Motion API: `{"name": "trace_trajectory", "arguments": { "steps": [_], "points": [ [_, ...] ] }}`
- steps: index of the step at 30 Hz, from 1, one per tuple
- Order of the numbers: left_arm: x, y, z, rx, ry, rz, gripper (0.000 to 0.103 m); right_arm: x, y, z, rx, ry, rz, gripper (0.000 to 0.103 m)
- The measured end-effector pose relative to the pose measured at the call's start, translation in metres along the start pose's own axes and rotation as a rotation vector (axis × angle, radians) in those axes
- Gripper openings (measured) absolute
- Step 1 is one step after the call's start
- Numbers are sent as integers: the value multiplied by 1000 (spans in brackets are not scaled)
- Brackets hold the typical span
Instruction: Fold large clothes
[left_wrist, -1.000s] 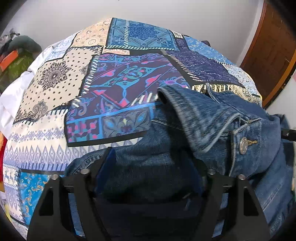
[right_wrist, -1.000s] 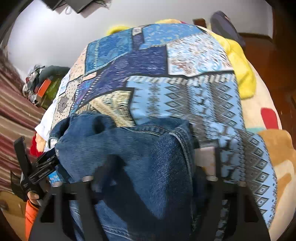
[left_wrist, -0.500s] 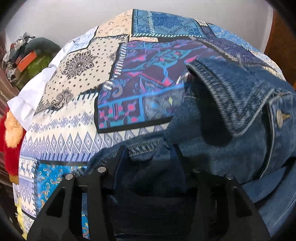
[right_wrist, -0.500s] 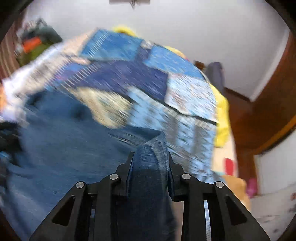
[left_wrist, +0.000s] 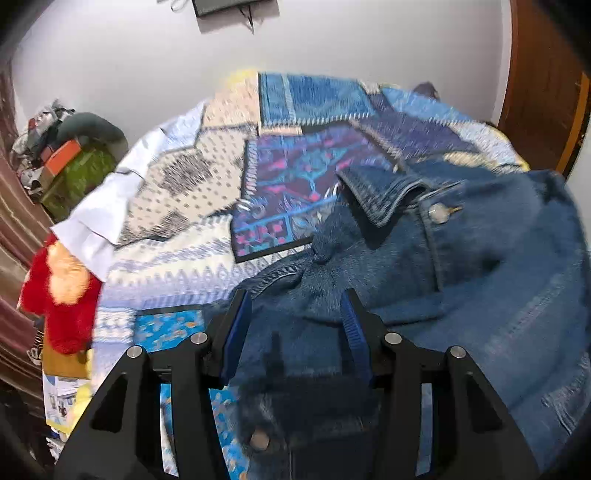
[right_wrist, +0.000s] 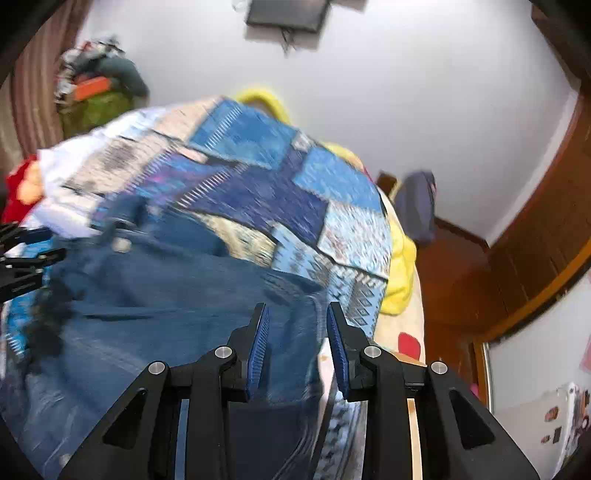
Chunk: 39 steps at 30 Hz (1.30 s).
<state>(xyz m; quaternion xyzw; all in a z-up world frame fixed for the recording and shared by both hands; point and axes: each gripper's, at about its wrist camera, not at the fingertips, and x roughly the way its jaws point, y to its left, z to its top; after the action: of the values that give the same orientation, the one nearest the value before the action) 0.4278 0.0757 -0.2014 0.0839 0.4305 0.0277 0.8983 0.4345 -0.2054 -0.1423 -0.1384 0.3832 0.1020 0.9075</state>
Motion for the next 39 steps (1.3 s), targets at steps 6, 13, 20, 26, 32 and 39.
{"name": "trace_trajectory", "arguments": {
  "steps": [6,13,20,26,32,39],
  "points": [
    [-66,15,-16,-15,-66,-1,64,-54,18,-19,-15,-15,61,28],
    [-120,33,-54,-41,-87,8,80,-73,22,-67,33,88,88,28],
    [-117,45,-118,-64,32,-1,87,-29,29,-148,125,360,218,28],
    [-86,55,-170,-130,184,-14,87,-26,33,-187,68,340,129,40],
    [-65,62,-207,-209,293,-67,87,-41,24,-201,32,311,123,53],
    [-54,50,-239,-244,371,-185,87,-53,2,-208,32,318,34,89]
  ]
}}
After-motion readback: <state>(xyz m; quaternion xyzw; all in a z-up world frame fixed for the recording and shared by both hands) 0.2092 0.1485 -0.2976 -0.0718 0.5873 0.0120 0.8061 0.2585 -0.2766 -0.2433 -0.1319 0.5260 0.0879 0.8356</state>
